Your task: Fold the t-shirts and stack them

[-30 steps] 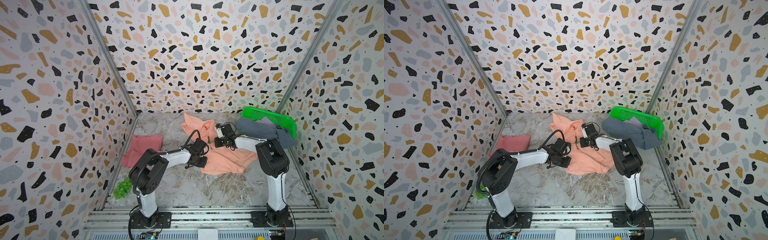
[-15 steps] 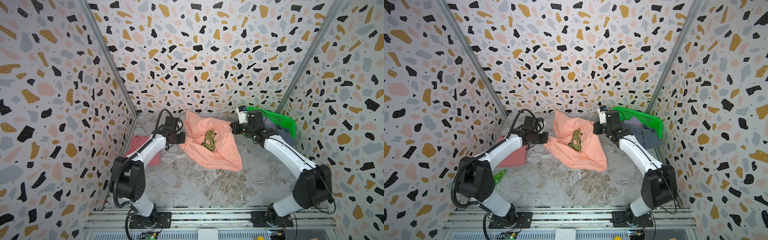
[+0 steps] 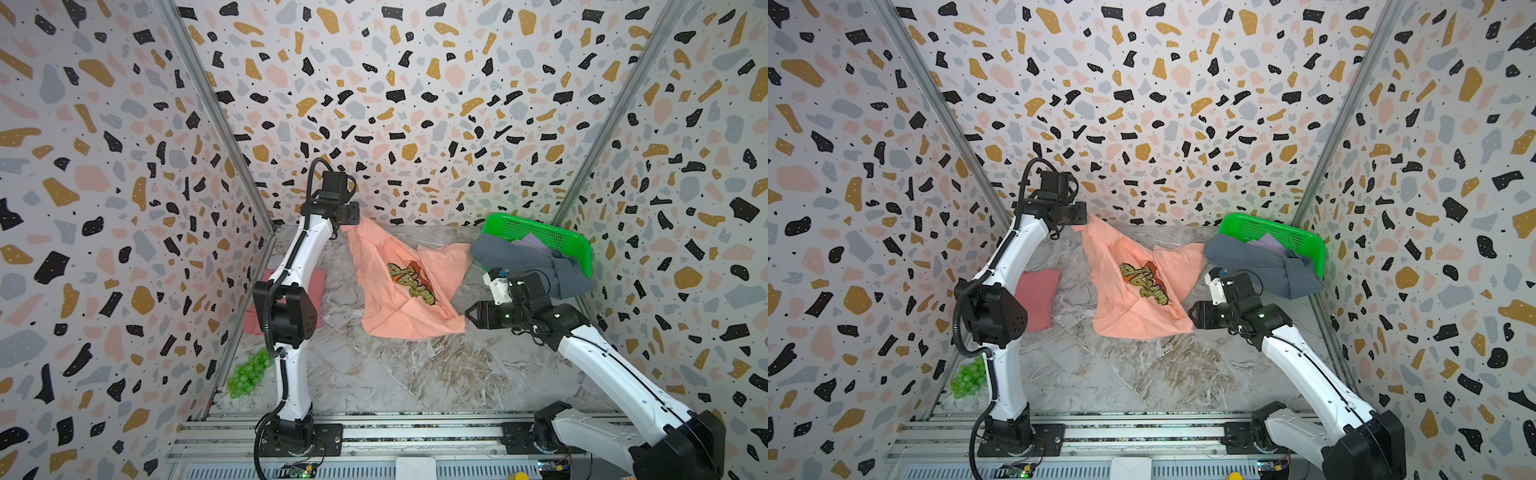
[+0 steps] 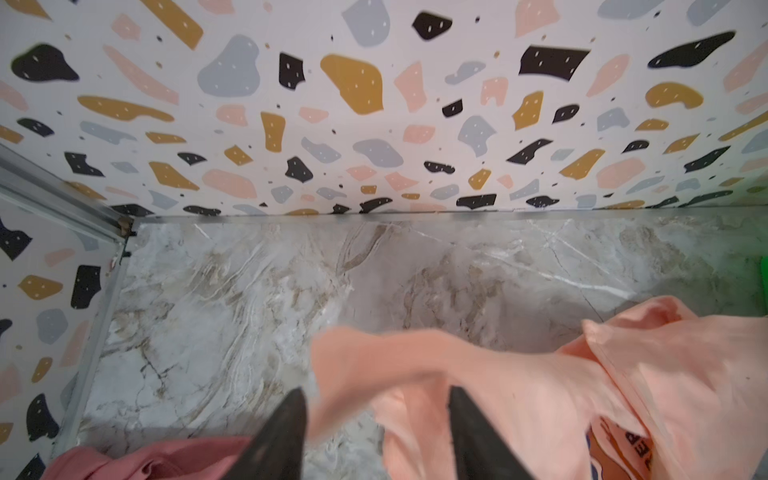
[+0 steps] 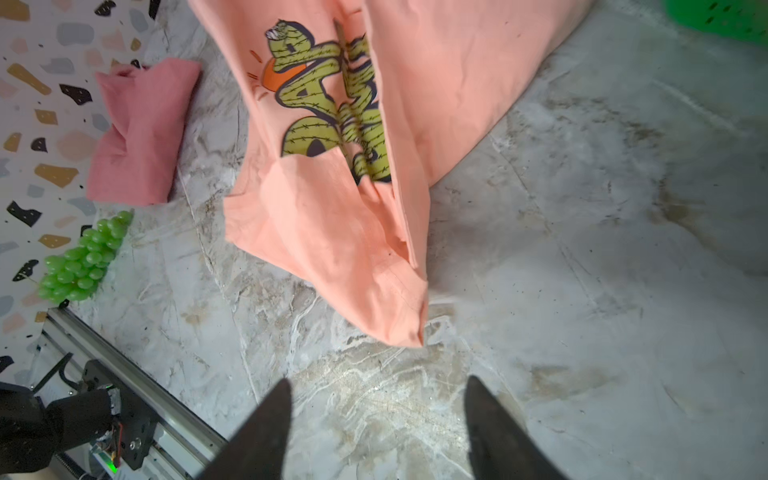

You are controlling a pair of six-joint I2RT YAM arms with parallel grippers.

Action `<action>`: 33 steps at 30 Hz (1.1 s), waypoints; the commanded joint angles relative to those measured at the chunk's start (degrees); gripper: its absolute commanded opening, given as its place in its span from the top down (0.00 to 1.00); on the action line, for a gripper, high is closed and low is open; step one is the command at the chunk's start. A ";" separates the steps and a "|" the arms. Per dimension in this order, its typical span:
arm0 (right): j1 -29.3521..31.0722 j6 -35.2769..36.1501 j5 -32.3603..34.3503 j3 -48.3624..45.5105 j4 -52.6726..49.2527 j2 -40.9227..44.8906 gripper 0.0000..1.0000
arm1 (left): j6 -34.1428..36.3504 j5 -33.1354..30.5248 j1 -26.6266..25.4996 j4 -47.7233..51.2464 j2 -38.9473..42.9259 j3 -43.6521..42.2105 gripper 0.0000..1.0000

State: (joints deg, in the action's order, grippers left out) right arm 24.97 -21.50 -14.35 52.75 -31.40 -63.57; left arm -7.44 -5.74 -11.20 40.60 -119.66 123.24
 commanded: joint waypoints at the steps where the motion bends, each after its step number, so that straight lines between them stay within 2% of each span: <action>1: -0.11 3.82 5.07 8.22 5.76 -3.99 0.24 | 1.09 -2.93 0.21 0.65 6.15 -9.63 0.31; 3: -0.11 5.06 6.23 11.55 9.99 -9.44 0.24 | 0.64 -1.44 0.13 -2.07 11.34 -18.53 0.27; 7: 0.33 6.06 3.97 14.45 20.89 -20.99 0.27 | -3.11 8.81 -0.42 -7.39 19.54 -37.76 0.27; 9: 1.33 6.84 3.43 15.45 27.99 -27.53 0.28 | -5.58 7.70 -1.81 -10.63 23.37 -47.67 0.27; 12: 2.39 6.99 4.11 22.67 29.52 -38.92 0.33 | -9.34 7.74 -4.44 -13.95 26.55 -56.57 0.27; 16: 4.13 7.98 5.58 29.05 32.44 -48.81 0.34 | -12.70 6.51 -6.87 -17.04 27.64 -63.52 0.27; 19: 5.29 8.53 7.07 33.76 30.36 -54.71 0.31 | -13.72 5.59 -7.36 -17.20 27.81 -67.56 0.27; 25: 6.80 8.30 16.06 35.64 28.25 -59.43 0.31 | -14.28 5.28 -7.88 -17.11 31.67 -75.09 0.27; 29: 6.85 7.69 21.27 37.27 26.74 -61.68 0.33 | -14.00 7.16 -7.94 -18.95 30.44 -77.11 0.27; 30: 6.84 7.69 21.69 37.55 26.57 -62.07 0.36 | -14.00 7.57 -7.94 -19.61 29.86 -77.38 0.28; 31: 6.72 7.87 21.58 38.05 26.39 -62.60 0.45 | -14.01 8.40 -7.89 -20.46 28.94 -77.60 0.30; 32: 6.75 7.96 21.22 38.70 25.61 -63.33 0.63 | -14.25 9.14 -7.87 -21.39 27.99 -77.70 0.32; 33: 6.67 8.04 20.92 39.61 24.49 -64.12 0.74 | -14.36 9.69 -7.93 -22.01 27.18 -77.56 0.37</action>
State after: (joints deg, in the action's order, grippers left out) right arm 31.99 -13.56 3.99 89.32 -3.57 -126.43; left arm -20.97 0.99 -18.87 22.33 -90.21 46.44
